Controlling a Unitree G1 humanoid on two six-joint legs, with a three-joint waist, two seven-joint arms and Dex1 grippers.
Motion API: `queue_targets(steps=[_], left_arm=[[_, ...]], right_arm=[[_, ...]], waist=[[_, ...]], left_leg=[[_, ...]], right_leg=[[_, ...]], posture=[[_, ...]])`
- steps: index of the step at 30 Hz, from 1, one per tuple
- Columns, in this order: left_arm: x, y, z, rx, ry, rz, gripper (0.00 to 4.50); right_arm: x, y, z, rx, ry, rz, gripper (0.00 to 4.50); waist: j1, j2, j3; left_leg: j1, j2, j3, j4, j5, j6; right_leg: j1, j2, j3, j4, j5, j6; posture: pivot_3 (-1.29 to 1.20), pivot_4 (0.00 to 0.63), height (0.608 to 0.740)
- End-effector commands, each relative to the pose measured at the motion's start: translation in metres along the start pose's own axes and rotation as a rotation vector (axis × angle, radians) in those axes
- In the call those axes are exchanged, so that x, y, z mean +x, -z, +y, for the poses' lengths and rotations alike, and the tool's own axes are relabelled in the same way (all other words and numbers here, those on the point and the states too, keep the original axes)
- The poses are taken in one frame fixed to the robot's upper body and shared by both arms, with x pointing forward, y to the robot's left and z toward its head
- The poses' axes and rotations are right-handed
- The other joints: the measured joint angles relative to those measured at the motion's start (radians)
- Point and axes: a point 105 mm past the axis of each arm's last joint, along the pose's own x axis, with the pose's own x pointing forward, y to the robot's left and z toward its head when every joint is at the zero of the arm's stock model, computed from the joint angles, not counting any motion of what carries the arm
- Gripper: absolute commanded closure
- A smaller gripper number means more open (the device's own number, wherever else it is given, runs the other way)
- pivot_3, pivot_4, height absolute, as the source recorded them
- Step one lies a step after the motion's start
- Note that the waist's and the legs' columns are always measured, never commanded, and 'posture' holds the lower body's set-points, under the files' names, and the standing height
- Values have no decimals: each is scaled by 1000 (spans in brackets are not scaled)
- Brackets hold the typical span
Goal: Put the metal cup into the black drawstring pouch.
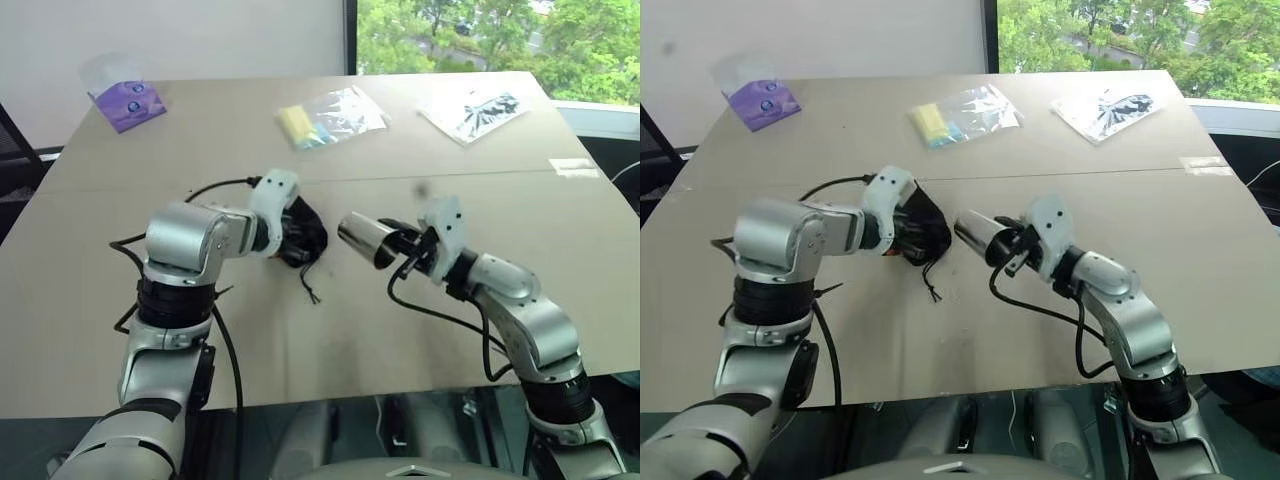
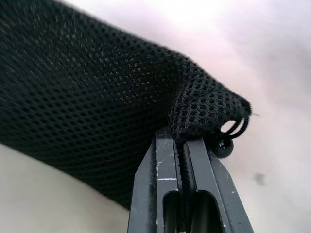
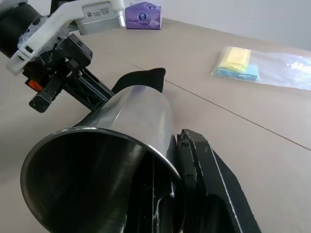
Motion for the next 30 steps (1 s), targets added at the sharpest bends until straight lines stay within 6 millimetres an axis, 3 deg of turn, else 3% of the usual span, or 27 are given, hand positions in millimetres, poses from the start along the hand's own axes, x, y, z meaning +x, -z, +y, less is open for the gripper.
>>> queue_targets(steps=[1, 10, 20, 30], left_arm=[[-6, -16, -4, -81, 139, -40, 4500], [-6, -25, -7, -169, 269, -10, 4500], [-3, -35, -12, -224, 315, 23, 4500], [-5, -30, -20, -130, 288, 14, 4500]], right_arm=[[-5, -14, 6, -17, -13, -52, 4475], [1, -4, 25, 23, -94, -62, 4475], [35, 11, 23, 148, -77, -163, 4475], [70, 69, 18, 38, 10, -27, 4475]], waist=[[0, 0, 0], [-1, 0, 0], [-3, 0, 0], [-6, 0, 0]], left_leg=[[0, 0, 0, 0, 0, 0], [0, 0, 0, 0, 0, -1], [0, 0, 0, 0, 1, -1], [0, -1, 0, 0, 1, -2]], right_leg=[[0, 0, 0, 0, 0, 0], [0, 0, 0, 0, 0, 0], [-1, 0, 0, 1, 0, 0], [-2, 0, 1, 1, 0, 0]], posture=[[0, 150, 740], [0, 150, 740], [0, 150, 740], [0, 150, 740]])
